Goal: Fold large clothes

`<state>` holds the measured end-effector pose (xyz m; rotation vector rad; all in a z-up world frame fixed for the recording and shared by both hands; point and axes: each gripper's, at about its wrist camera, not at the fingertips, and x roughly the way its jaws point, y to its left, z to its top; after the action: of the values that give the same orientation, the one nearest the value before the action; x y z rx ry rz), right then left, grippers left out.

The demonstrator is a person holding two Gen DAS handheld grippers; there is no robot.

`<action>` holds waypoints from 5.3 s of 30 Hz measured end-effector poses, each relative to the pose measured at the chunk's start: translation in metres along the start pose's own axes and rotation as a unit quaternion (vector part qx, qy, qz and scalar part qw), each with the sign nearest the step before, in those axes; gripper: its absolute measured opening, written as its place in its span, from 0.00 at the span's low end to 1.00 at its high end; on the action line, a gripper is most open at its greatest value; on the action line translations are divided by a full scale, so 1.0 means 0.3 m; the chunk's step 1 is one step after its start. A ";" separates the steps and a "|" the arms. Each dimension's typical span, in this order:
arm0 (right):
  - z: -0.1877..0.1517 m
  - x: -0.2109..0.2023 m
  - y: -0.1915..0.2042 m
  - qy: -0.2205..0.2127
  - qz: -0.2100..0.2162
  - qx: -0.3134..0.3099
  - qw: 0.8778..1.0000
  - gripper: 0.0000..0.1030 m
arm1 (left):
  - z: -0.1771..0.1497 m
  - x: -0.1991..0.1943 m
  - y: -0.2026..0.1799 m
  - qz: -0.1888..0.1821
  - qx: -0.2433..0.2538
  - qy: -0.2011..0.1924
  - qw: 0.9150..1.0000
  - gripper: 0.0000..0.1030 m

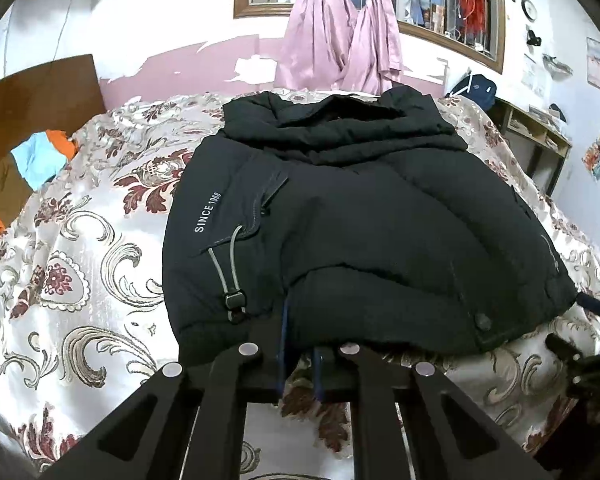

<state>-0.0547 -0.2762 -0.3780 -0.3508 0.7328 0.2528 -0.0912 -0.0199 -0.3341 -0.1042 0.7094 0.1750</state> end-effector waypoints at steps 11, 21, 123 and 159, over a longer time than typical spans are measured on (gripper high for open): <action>0.007 0.040 -0.037 -0.055 -0.062 -0.001 0.997 0.59 | 0.035 -0.022 0.006 0.007 -0.008 0.008 1.000 0.09; 0.054 0.057 -0.052 -0.066 -0.013 -0.025 0.997 0.10 | 0.046 -0.035 -0.007 0.013 0.012 0.011 1.000 0.09; 0.553 -0.175 -0.135 -0.123 0.043 -0.001 0.991 0.06 | 0.411 -0.090 0.087 -0.029 -0.041 -0.008 0.999 0.09; 0.841 -0.112 -0.178 -0.125 0.072 -0.007 0.990 0.06 | 0.663 -0.025 0.134 -0.036 -0.058 -0.030 0.997 0.09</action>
<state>0.0924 -0.2280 -0.1689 -0.2739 0.5102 0.4316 0.0223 0.0492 -0.1807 -0.2349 0.6345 0.1492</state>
